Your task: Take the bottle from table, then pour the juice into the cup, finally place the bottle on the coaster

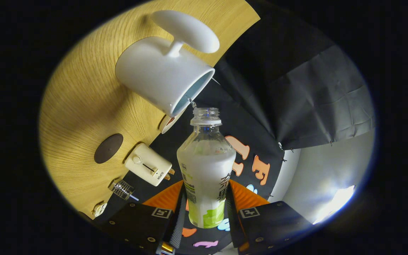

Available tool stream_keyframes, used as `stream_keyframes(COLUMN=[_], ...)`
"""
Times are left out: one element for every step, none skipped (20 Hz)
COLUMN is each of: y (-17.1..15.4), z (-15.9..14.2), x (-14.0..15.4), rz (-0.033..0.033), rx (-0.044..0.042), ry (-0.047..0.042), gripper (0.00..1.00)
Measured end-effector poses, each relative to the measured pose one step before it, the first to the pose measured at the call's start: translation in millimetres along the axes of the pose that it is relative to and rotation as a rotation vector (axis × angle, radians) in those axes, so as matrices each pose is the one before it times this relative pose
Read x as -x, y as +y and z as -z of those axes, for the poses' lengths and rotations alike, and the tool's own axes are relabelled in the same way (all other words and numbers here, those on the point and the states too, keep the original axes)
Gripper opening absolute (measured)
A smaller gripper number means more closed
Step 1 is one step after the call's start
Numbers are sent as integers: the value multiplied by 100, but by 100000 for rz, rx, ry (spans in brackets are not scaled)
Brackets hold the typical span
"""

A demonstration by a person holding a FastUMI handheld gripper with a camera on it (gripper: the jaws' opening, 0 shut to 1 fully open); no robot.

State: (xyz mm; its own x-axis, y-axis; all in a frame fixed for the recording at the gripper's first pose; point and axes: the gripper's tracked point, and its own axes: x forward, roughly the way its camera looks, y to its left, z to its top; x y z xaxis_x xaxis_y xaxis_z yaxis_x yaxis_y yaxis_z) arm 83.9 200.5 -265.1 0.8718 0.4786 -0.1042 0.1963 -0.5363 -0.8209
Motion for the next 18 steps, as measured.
stream_keyframes(y=[59, 173, 223, 99, 121, 202, 329, 468, 416, 477, 284, 299, 128, 139, 246, 373, 450, 469], z=[99, -98, 64, -27, -88, 56, 98, 220, 172, 274, 84, -101, -161, -211, -172, 184, 99, 72], x=[8, -28, -50, 123, 72, -1, -28, -79, -62, -163, -32, 246, 94, 103, 32, -206, 3, -71], rz=[-289, -488, -500, -278, -289, -436, -855, -1097, -1528, -1368, -1609, -1550, -1075, -717, -1144, -1299, -1890, -1786], rx=[-515, -851, -1027, -869, -854, -967, -1877, -2576, -3479, -3758, -4119, -4129, -3947, -4228, -4971, -5653, -5719, -5123], ry=[138, -56, 247, 262, 379, 340, 667, 827, 1082, 1121, 1242, 1028, 573, 532, 308, 777, 867, 1071], gripper=[55, 55, 55, 55, 55, 55, 55, 55, 55, 55, 55, 55, 55, 55, 55, 55, 55, 55])
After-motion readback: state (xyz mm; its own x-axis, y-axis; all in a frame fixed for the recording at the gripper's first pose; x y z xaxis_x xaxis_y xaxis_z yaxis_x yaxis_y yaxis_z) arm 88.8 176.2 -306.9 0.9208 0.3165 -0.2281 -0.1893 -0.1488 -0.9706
